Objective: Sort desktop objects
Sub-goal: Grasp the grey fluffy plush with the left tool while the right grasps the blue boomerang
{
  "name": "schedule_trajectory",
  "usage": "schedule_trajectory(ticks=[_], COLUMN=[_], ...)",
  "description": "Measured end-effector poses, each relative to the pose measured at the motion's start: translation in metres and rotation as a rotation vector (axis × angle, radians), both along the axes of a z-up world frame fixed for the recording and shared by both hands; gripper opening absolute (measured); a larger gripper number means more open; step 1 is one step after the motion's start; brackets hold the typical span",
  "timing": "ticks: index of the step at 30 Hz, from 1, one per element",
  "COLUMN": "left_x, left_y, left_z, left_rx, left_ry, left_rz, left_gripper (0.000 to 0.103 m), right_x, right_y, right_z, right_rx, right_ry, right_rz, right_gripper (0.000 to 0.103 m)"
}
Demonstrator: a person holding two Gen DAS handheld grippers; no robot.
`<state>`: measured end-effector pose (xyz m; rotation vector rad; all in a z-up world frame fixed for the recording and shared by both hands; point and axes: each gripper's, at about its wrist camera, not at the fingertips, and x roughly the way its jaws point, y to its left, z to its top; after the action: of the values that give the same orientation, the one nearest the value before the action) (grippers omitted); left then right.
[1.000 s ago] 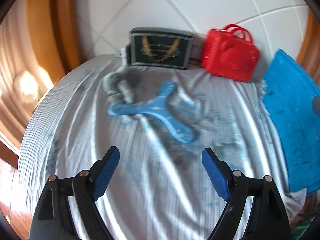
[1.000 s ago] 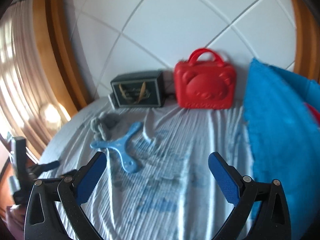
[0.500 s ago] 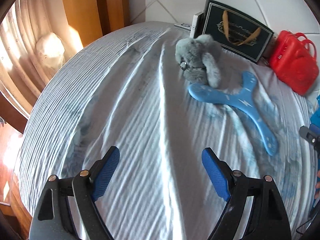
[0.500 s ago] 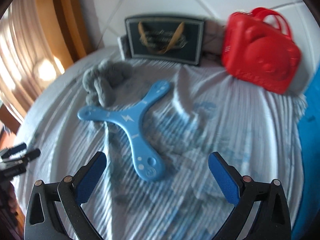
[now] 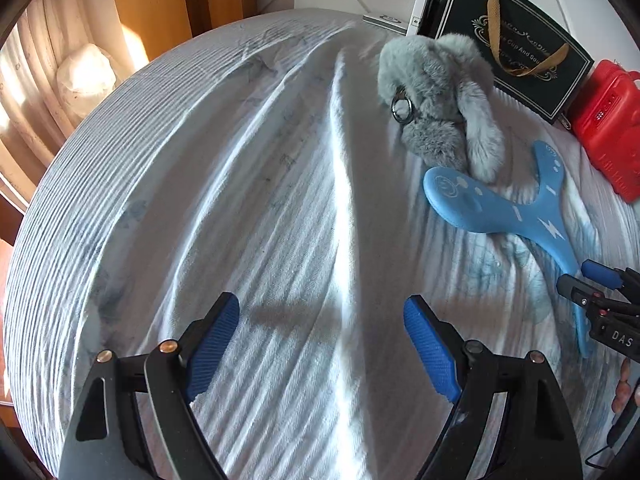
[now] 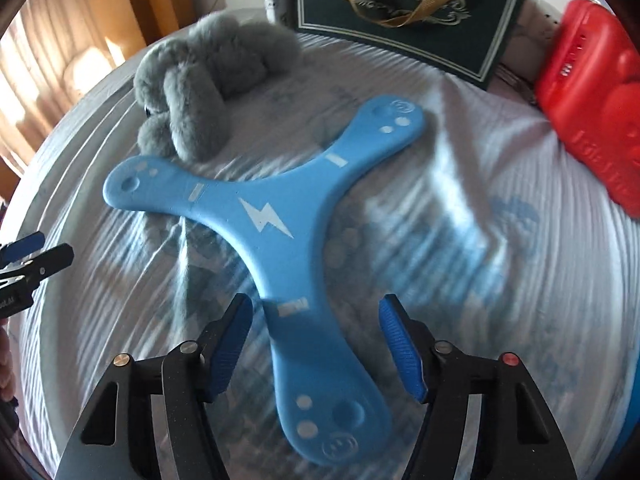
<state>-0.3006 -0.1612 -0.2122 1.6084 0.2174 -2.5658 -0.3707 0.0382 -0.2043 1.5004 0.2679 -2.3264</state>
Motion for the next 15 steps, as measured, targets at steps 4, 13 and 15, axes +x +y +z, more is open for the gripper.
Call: schedule_trajectory(ticks=[4, 13, 15], left_x=[-0.001, -0.013, -0.025], left_y=[0.001, 0.016, 0.021], left_z=[-0.001, 0.025, 0.034], left_rx=[-0.006, -0.021, -0.016], left_ry=[0.001, 0.077, 0.103], left_rz=[-0.005, -0.055, -0.069], left_gripper=[0.085, 0.085, 0.085], right_x=[-0.005, 0.012, 0.011], right_y=[-0.005, 0.068, 0.088], right_z=[0.003, 0.036, 0.040], right_rx=[-0.007, -0.066, -0.061], right_ry=[0.024, 0.139, 0.153], right_rz=[0.019, -0.220, -0.280], right_gripper=[0.038, 0.035, 0.034])
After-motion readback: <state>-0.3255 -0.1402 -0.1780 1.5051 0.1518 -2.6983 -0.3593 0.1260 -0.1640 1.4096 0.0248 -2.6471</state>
